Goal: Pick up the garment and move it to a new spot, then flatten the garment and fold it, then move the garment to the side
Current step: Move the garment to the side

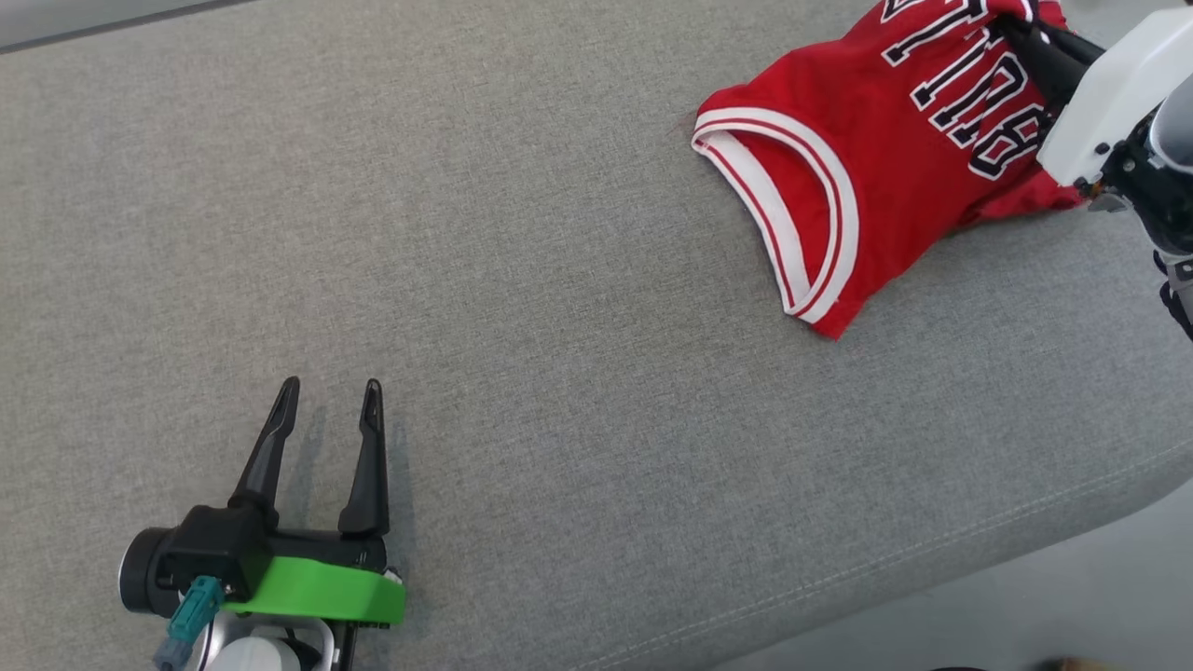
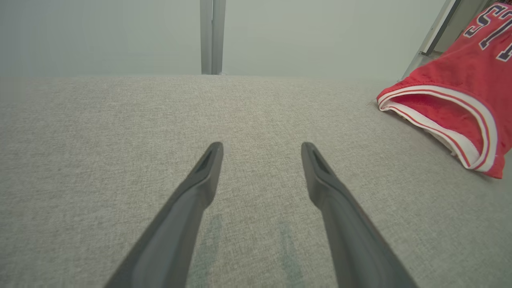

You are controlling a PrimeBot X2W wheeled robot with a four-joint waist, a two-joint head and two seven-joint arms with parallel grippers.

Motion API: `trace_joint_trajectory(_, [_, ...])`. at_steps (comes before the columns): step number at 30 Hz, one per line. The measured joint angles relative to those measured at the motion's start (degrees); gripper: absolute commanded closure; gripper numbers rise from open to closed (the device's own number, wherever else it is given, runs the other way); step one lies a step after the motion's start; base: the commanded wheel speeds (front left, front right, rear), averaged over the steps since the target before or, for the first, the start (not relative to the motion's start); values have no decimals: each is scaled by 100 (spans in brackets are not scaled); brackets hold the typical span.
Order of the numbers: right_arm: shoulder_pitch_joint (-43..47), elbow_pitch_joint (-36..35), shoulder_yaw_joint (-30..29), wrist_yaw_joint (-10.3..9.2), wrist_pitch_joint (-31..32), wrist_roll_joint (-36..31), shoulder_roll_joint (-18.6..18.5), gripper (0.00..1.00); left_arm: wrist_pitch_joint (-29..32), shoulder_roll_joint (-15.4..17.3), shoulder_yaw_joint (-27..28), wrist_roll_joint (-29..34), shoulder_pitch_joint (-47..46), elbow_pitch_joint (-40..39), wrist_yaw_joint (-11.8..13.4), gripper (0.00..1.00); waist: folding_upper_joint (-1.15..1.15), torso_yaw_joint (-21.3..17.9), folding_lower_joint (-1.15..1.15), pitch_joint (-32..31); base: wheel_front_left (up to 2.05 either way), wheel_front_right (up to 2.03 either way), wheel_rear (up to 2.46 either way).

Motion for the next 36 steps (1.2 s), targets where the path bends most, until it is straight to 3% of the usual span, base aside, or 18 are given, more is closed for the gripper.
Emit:
trace_joint_trajectory(20, [-448,837,-955,0,627,-300,-197,100,1,103,255,116,55,131,-9,0,0,102,0,192,0,0,0])
trace_joint_trajectory(29, [-447,1713,-1515,1,103,-850,-223,100,0,160,179,127,-55,207,-11,0,0,367,0,401,0,0,0])
trace_joint_trajectory(36, [-447,2608,-2135,1,-773,-1245,-190,100,0,235,71,167,-49,181,-24,0,0,579,0,645,0,0,0])
